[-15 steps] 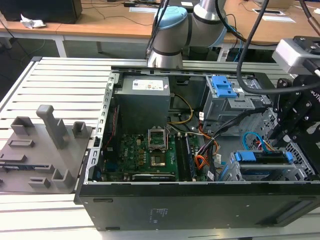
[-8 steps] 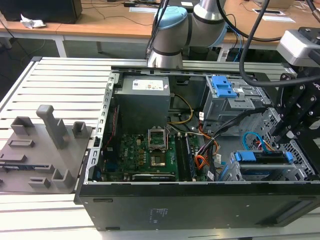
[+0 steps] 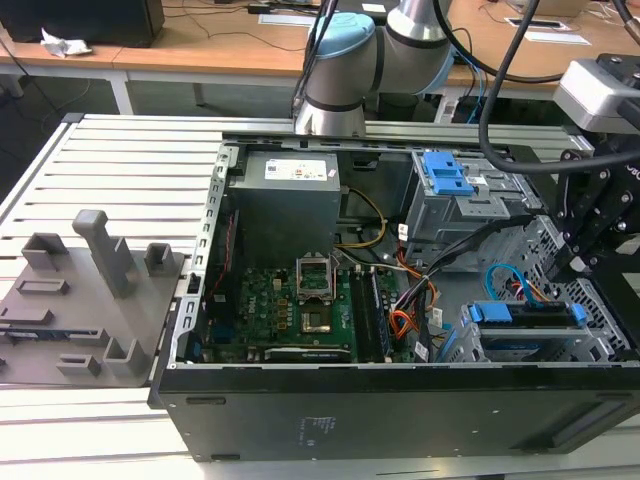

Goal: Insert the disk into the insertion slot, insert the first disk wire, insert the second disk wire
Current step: 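Insert the second disk wire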

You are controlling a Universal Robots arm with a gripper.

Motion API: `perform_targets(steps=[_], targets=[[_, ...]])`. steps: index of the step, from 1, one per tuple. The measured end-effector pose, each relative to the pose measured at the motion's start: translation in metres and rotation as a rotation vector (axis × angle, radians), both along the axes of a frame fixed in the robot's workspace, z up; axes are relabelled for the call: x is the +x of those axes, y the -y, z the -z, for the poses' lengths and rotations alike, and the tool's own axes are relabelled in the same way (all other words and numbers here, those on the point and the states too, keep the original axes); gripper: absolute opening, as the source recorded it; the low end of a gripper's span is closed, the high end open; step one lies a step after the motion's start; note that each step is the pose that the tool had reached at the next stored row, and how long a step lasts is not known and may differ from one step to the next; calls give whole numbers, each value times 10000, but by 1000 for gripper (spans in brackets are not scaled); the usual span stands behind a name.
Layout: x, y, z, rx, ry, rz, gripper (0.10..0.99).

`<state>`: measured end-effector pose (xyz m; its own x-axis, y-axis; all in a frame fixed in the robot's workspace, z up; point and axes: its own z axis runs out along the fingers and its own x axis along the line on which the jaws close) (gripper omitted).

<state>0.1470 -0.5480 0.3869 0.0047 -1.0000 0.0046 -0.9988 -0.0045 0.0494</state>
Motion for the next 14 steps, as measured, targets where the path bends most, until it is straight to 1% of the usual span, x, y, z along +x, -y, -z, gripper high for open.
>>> perform_targets(steps=[3, 4, 6, 7, 8, 9, 10, 14], targets=[[0, 0, 1, -1, 0, 0, 106], [0, 0, 20, -2, 0, 0, 106], [-2, 0, 107, 0, 0, -1, 106], [-23, 0, 130, -1, 0, 0, 106], [-78, 0, 156, -1, 0, 0, 106], [-118, 0, 162, 0, 0, 0, 106], [-127, 0, 164, 2, 0, 0, 106], [-128, 0, 164, -1, 0, 0, 106]])
